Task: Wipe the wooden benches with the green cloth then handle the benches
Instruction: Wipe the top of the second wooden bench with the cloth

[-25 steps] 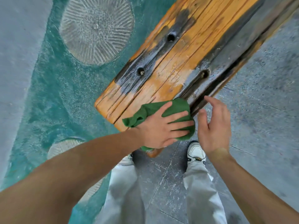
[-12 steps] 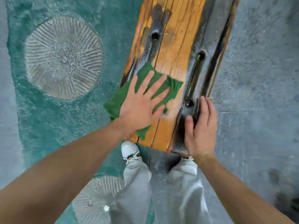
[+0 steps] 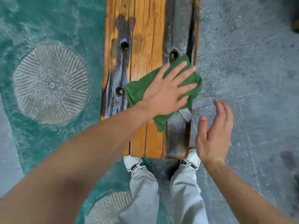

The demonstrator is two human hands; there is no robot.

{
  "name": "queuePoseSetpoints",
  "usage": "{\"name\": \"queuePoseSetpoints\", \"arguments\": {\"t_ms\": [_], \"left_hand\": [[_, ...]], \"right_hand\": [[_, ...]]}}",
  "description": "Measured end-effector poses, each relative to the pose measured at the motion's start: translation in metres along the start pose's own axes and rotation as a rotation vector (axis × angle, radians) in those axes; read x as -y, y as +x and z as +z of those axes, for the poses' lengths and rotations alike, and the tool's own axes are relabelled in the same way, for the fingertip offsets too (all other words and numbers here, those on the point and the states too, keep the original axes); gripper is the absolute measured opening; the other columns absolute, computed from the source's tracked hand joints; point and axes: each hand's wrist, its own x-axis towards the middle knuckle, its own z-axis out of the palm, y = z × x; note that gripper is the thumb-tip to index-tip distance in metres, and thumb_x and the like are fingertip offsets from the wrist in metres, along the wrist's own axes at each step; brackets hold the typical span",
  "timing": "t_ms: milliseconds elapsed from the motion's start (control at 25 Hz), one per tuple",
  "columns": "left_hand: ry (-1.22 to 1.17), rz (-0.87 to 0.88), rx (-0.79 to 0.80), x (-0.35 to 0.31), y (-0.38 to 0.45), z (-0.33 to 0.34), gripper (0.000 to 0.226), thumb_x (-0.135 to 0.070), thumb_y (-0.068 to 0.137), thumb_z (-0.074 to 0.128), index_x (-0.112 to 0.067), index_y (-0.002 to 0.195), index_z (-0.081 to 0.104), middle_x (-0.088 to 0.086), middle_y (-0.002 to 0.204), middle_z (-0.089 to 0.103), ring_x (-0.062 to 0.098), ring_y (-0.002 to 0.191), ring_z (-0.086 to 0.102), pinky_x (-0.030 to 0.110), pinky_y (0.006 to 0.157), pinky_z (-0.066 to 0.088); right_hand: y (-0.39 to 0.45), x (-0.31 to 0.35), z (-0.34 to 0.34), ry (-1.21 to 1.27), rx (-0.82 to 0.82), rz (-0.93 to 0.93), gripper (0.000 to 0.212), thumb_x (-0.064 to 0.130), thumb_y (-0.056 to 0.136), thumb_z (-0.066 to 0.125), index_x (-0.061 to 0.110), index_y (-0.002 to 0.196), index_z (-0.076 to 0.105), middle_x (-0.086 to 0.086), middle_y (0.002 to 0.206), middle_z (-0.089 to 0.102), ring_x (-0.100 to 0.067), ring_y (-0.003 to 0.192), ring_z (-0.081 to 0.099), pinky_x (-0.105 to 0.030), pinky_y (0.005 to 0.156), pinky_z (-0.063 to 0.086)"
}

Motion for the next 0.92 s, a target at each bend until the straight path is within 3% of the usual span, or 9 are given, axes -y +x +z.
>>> {"name": "queuePoseSetpoints", "arguments": {"t_ms": [120, 200, 320, 440, 600, 640, 720, 800, 920], "left_hand": [[-0.075, -0.417, -0.072, 0.044, -0.061, 0.003, 0.056, -0.052, 0.105, 0.024, -0.033, 0.157, 0.033, 0.004, 0.172, 0.008, 0.030, 0.157, 0.006, 0.060, 0.124, 0.013], [-0.099, -0.632, -0.065, 0.018, -0.130, 0.011, 0.057, -0.051, 0.104, 0.031, -0.027, 0.156, 0.037, 0.008, 0.171, 0.011, 0.035, 0.157, 0.010, 0.065, 0.120, 0.019], [-0.060, -0.621, 0.041, -0.032, -0.188, 0.020, 0.066, -0.055, 0.096, 0.036, -0.026, 0.156, 0.031, 0.013, 0.170, 0.013, 0.042, 0.154, 0.016, 0.072, 0.113, 0.024], [-0.130, -0.618, 0.002, 0.024, -0.135, 0.010, 0.068, -0.057, 0.097, 0.033, -0.028, 0.158, 0.026, 0.009, 0.171, 0.007, 0.038, 0.156, 0.007, 0.071, 0.115, 0.023], [-0.210, -0.835, -0.129, 0.136, 0.047, -0.025, 0.068, -0.062, 0.101, 0.021, -0.034, 0.162, 0.013, 0.004, 0.171, -0.011, 0.032, 0.157, -0.011, 0.067, 0.121, 0.010], [-0.158, -0.791, -0.104, 0.131, 0.083, -0.030, 0.068, -0.064, 0.100, 0.017, -0.037, 0.162, 0.010, 0.004, 0.171, -0.013, 0.031, 0.156, -0.012, 0.069, 0.120, 0.005], [-0.054, -0.458, -0.049, 0.087, 0.105, -0.029, 0.065, -0.063, 0.099, 0.017, -0.042, 0.161, 0.013, 0.004, 0.171, -0.011, 0.031, 0.157, -0.010, 0.069, 0.120, 0.003], [0.023, -0.093, -0.001, 0.042, 0.052, -0.016, 0.061, -0.058, 0.100, 0.026, -0.043, 0.159, 0.023, 0.004, 0.172, -0.001, 0.032, 0.158, -0.002, 0.069, 0.119, 0.007], [0.010, 0.017, 0.014, 0.044, -0.063, 0.001, 0.060, -0.055, 0.101, 0.039, -0.041, 0.158, 0.026, 0.005, 0.171, 0.011, 0.033, 0.157, 0.009, 0.069, 0.118, 0.015]], "right_hand": [[-0.022, 0.019, 0.026, -0.111, 0.235, -0.288, 0.053, 0.027, 0.097, 0.049, 0.011, 0.148, 0.043, -0.014, 0.152, 0.042, -0.035, 0.145, 0.035, -0.051, 0.120, 0.028], [-0.027, 0.026, 0.044, -0.213, 0.294, -0.336, 0.055, 0.031, 0.097, 0.048, 0.016, 0.150, 0.042, -0.009, 0.155, 0.041, -0.032, 0.148, 0.029, -0.053, 0.121, 0.024], [-0.025, 0.020, 0.057, -0.328, 0.273, -0.336, 0.056, 0.035, 0.098, 0.042, 0.017, 0.152, 0.040, -0.007, 0.156, 0.042, -0.031, 0.151, 0.026, -0.052, 0.123, 0.019], [-0.026, 0.019, 0.059, -0.345, 0.256, -0.355, 0.057, 0.036, 0.097, 0.041, 0.017, 0.151, 0.039, -0.009, 0.156, 0.041, -0.032, 0.150, 0.028, -0.052, 0.123, 0.019], [-0.025, 0.016, 0.062, -0.347, 0.253, -0.365, 0.061, 0.037, 0.094, 0.043, 0.018, 0.151, 0.037, -0.007, 0.155, 0.044, -0.032, 0.148, 0.030, -0.051, 0.123, 0.019], [-0.026, 0.012, 0.062, -0.344, 0.248, -0.365, 0.061, 0.037, 0.094, 0.044, 0.018, 0.151, 0.038, -0.007, 0.154, 0.045, -0.032, 0.148, 0.031, -0.050, 0.124, 0.018], [-0.024, 0.006, 0.062, -0.340, 0.231, -0.370, 0.060, 0.037, 0.093, 0.044, 0.017, 0.149, 0.041, -0.009, 0.151, 0.049, -0.032, 0.147, 0.032, -0.050, 0.123, 0.018], [-0.026, 0.001, 0.061, -0.362, 0.228, -0.384, 0.055, 0.038, 0.097, 0.039, 0.016, 0.147, 0.043, -0.011, 0.148, 0.051, -0.034, 0.145, 0.033, -0.054, 0.121, 0.022], [-0.026, 0.002, 0.060, -0.343, 0.215, -0.383, 0.053, 0.039, 0.099, 0.037, 0.013, 0.145, 0.046, -0.012, 0.147, 0.053, -0.035, 0.144, 0.035, -0.057, 0.117, 0.027]]}}
